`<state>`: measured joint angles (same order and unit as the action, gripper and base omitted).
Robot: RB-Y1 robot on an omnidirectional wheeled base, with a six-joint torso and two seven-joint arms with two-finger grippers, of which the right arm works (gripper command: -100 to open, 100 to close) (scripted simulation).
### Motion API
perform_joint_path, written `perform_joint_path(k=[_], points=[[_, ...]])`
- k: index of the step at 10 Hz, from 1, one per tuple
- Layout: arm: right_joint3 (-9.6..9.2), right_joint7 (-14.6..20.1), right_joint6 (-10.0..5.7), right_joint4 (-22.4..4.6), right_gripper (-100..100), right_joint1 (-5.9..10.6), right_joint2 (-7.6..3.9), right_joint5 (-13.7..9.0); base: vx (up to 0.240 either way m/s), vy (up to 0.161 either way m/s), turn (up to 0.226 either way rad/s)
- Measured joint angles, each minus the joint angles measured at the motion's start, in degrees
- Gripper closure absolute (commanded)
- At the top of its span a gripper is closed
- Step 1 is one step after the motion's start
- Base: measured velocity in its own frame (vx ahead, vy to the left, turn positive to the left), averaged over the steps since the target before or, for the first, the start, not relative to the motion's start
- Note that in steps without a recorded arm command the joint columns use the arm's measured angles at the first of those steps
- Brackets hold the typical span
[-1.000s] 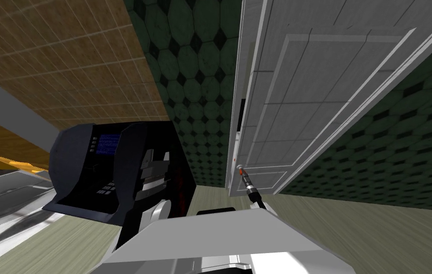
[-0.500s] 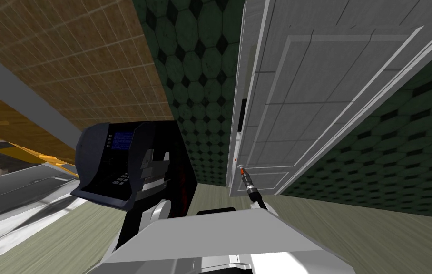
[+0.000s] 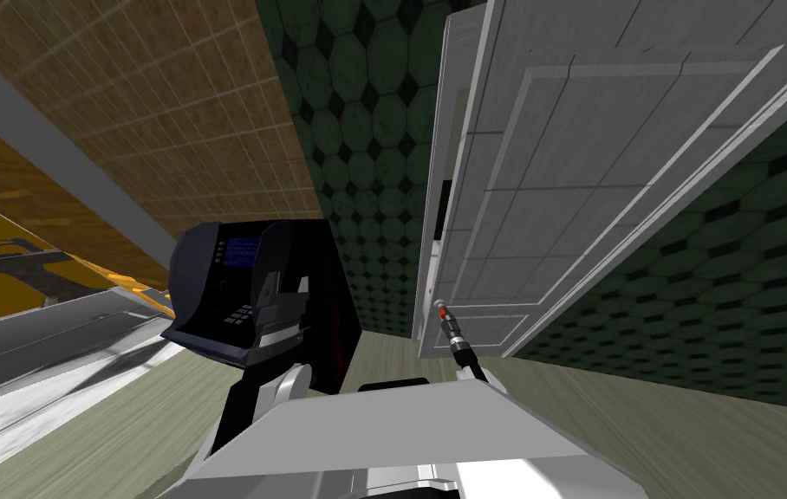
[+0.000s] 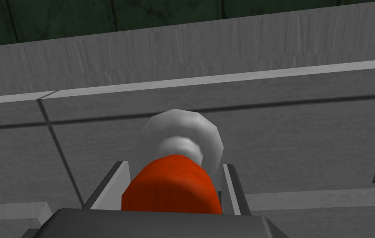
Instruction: Pull the door open
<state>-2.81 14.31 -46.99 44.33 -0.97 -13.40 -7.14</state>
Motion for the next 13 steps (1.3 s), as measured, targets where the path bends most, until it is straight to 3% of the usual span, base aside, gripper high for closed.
perform_joint_path(k=[13], points=[[-4.19, 18.0, -0.99, -2.38, 100, 1.84, -2.54, -9.82, -0.046, -0.009, 0.067]])
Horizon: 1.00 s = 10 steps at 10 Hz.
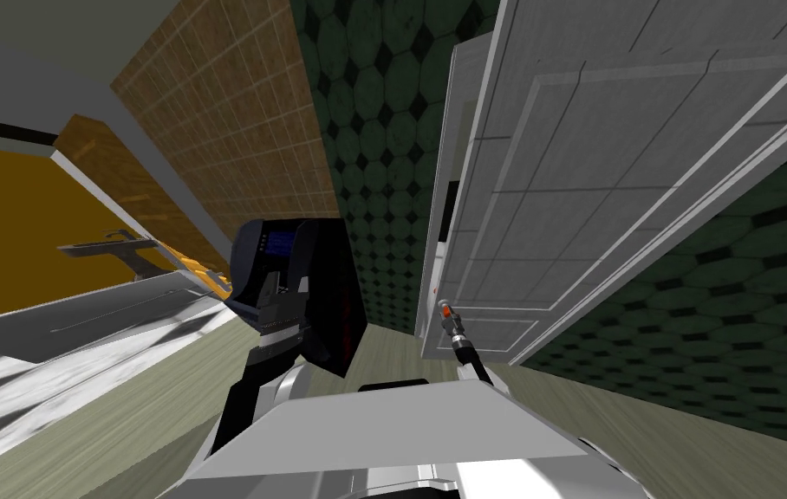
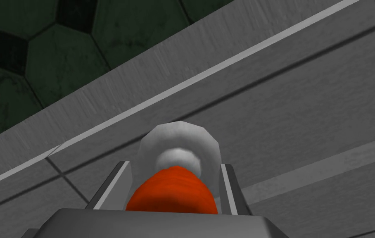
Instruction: Pull the door open
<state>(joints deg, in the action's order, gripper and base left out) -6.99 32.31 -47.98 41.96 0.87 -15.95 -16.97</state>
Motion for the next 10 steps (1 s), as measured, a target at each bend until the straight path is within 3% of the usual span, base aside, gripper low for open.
perform_joint_path(k=[6, 10], points=[[-1.95, 8.81, -0.95, -1.8, 100, 1.23, -1.17, -4.57, -0.039, -0.009, 0.059], [-2.86, 14.1, -0.81, -1.56, 100, 1.42, -1.7, -6.91, -0.028, -0.009, 0.046]])
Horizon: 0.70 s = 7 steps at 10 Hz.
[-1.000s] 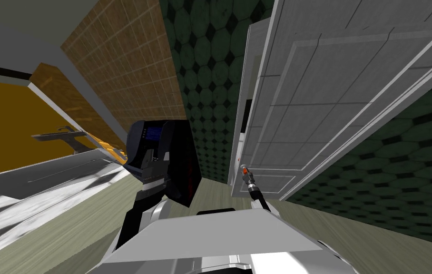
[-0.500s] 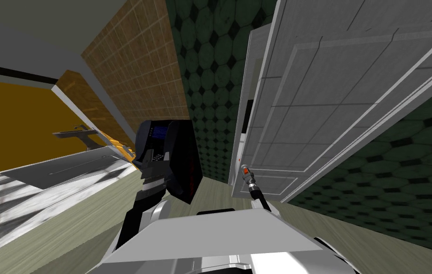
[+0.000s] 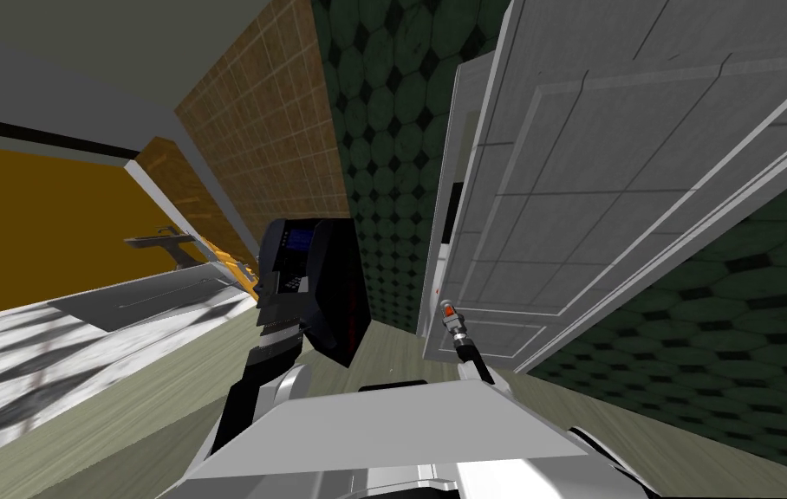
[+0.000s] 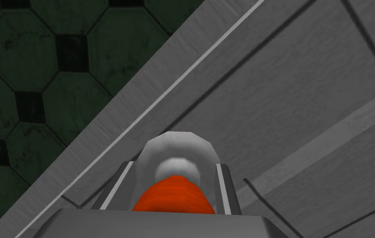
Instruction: Pull the door open
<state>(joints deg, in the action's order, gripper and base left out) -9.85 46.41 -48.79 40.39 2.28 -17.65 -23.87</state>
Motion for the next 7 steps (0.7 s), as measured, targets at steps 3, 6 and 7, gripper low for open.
perform_joint_path(k=[3, 6, 7], points=[[-0.78, 4.21, -0.2, -0.15, 100, 0.24, -0.6, -2.02, -0.037, -0.012, 0.062], [-1.4, 7.9, -0.44, -0.53, 100, 0.54, -0.78, -3.48, -0.025, -0.008, 0.042], [-1.77, 9.53, -1.03, -1.77, 100, 1.2, -0.88, -3.99, -0.034, -0.011, 0.078]])
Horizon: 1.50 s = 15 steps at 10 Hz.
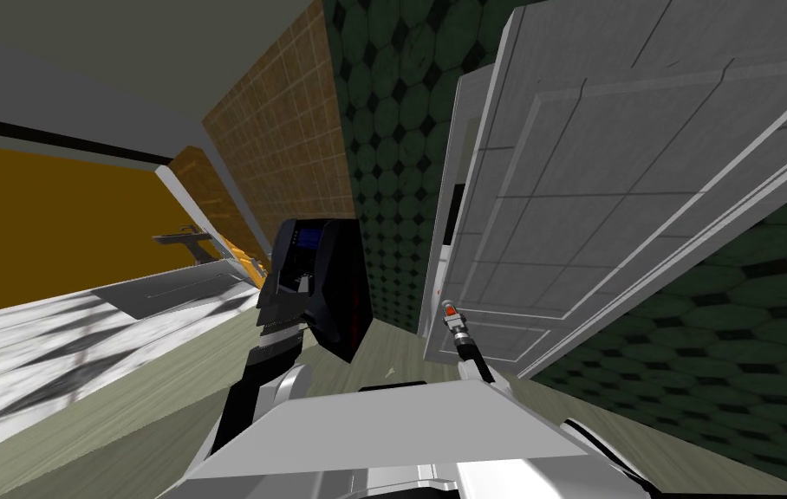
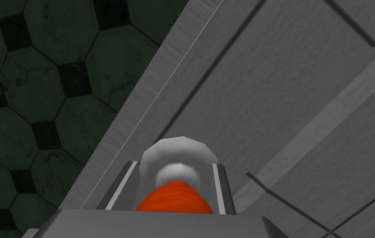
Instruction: Pull the door open
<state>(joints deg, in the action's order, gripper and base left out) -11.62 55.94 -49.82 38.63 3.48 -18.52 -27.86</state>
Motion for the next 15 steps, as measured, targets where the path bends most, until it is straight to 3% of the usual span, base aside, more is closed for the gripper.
perform_joint_path(k=[1, 5, 7, 9, 10, 12, 15], points=[[-0.18, 1.5, 0.45, 1.18, 100, -0.52, -0.39, -0.93, -0.025, -0.011, 0.029], [-1.22, 7.76, -0.75, -1.04, 100, 0.82, -0.69, -2.99, -0.025, -0.013, 0.048], [-1.47, 10.51, 0.12, 0.67, 100, 0.13, -1.08, -4.33, -0.024, -0.014, 0.046], [-2.07, 13.74, -0.86, -1.24, 100, 1.07, -1.23, -4.92, -0.022, -0.01, 0.052], [-2.11, 15.2, -0.27, 0.42, 100, 0.25, -1.63, -5.75, -0.016, -0.014, 0.015], [-2.3, 17.42, -0.05, 0.96, 100, 0.04, -1.69, -6.54, -0.015, -0.011, 0.026], [-2.87, 21.45, -0.88, -0.51, 100, 0.79, -1.8, -7.45, -0.015, -0.012, 0.035]])
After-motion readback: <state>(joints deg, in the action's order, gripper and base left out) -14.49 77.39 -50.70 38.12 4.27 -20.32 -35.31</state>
